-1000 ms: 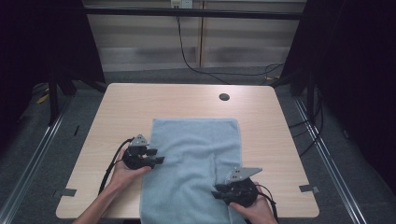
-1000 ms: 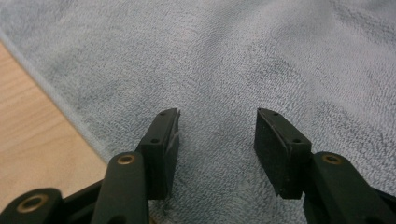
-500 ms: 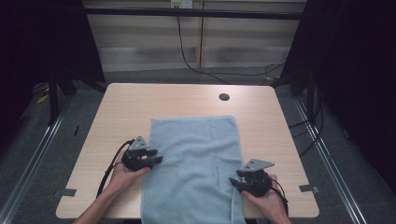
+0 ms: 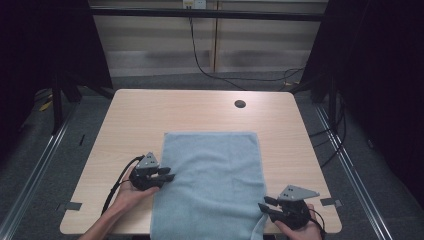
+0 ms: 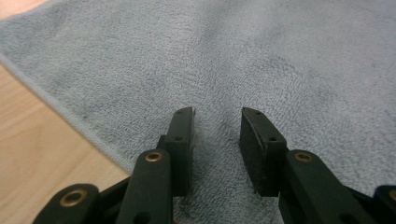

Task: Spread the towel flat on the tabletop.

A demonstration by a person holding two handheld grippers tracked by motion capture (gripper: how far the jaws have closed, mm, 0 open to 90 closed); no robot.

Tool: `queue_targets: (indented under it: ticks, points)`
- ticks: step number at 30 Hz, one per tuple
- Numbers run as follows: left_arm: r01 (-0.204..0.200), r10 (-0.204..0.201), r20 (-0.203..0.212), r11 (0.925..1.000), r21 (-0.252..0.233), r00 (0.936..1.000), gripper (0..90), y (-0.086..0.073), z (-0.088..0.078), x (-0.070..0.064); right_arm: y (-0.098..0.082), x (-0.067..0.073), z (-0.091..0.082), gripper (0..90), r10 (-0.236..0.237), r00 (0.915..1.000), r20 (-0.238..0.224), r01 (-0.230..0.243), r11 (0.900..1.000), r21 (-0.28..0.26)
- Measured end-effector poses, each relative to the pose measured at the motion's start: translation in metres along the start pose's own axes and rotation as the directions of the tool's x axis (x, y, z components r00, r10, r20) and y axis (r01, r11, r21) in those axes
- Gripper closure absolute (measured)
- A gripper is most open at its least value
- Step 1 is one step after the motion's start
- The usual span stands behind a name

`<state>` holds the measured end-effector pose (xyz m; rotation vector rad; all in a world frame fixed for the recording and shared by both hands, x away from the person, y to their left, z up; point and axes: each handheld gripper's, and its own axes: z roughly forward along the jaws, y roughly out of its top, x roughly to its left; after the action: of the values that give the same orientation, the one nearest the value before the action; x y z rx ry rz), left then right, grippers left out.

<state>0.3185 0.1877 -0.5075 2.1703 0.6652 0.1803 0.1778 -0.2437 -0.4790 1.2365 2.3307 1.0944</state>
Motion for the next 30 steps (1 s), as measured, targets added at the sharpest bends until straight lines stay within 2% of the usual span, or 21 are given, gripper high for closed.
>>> queue_targets:
  ticks: [3,6,9,11,13,14,16,18,19,20,22,25,28,30]
  points:
    - [0.014,-0.014,0.009,0.9999,0.002,0.9999,63.1,0.0,0.0,0.0,0.018,-0.01,0.014,55.4,-0.007,1.0,-0.003,0.007,1.0,-0.014]
    - [0.036,-0.036,-0.006,0.9993,0.013,0.9993,60.0,0.004,0.0,0.003,0.039,-0.021,0.035,53.5,-0.021,0.9997,-0.009,0.021,1.0,-0.014]
    - [0.066,-0.066,-0.029,0.9977,-0.015,0.9974,54.5,0.015,0.001,0.011,0.059,-0.03,0.057,52.1,-0.051,0.9984,-0.024,0.051,0.999,-0.012]
    - [0.09,-0.091,-0.045,0.9956,-0.027,0.9949,52.5,0.022,0.003,0.018,0.071,-0.036,0.073,51.2,-0.049,0.9984,-0.031,0.049,0.999,-0.002]
    - [0.085,-0.087,-0.059,0.9954,-0.044,0.9944,48.8,0.026,0.005,0.025,0.08,-0.041,0.09,50.6,-0.053,0.998,-0.034,0.054,0.999,0.008]
    - [0.112,-0.113,-0.061,0.9932,-0.033,0.9917,48.5,0.028,0.008,0.03,0.084,-0.042,0.098,50.1,-0.055,0.998,-0.033,0.056,0.998,0.023]
    - [0.113,-0.113,-0.082,0.9935,-0.009,0.9902,46.2,0.027,0.014,0.034,0.087,-0.041,0.113,49.0,-0.064,0.9975,-0.031,0.065,0.997,0.035]
    - [0.11,-0.109,-0.081,0.9938,0.013,0.9907,47.9,0.023,0.019,0.034,0.085,-0.038,0.123,48.0,-0.067,0.9974,-0.029,0.068,0.996,0.055]
    - [0.065,-0.062,-0.103,0.9977,0.022,0.9927,48.7,0.022,0.018,0.031,0.085,-0.036,0.123,48.6,-0.076,0.9968,-0.022,0.077,0.996,0.05]
    - [0.045,-0.041,-0.113,0.9985,0.032,0.9928,50.6,0.022,0.017,0.029,0.085,-0.035,0.122,50.7,-0.08,0.9966,-0.016,0.081,0.995,0.058]
    - [0.027,-0.023,-0.108,0.9989,0.038,0.9939,56.4,0.02,0.014,0.024,0.081,-0.031,0.118,56.4,-0.095,0.9954,-0.014,0.096,0.993,0.062]
    - [0.02,-0.018,-0.073,0.9994,0.028,0.9972,65.1,0.013,0.009,0.018,0.073,-0.025,0.11,65.3,-0.103,0.9939,-0.037,0.105,0.993,0.048]
    - [0.015,-0.013,-0.048,0.9996,0.025,0.9987,68.2,0.007,0.003,0.009,0.065,-0.015,0.1,65.9,-0.117,0.9919,-0.051,0.12,0.991,0.064]
    - [0.007,-0.006,-0.018,0.9995,0.031,0.9998,68.1,0.002,-0.003,0.002,0.057,-0.006,0.091,65.9,-0.12,0.9907,-0.065,0.124,0.99,0.071]
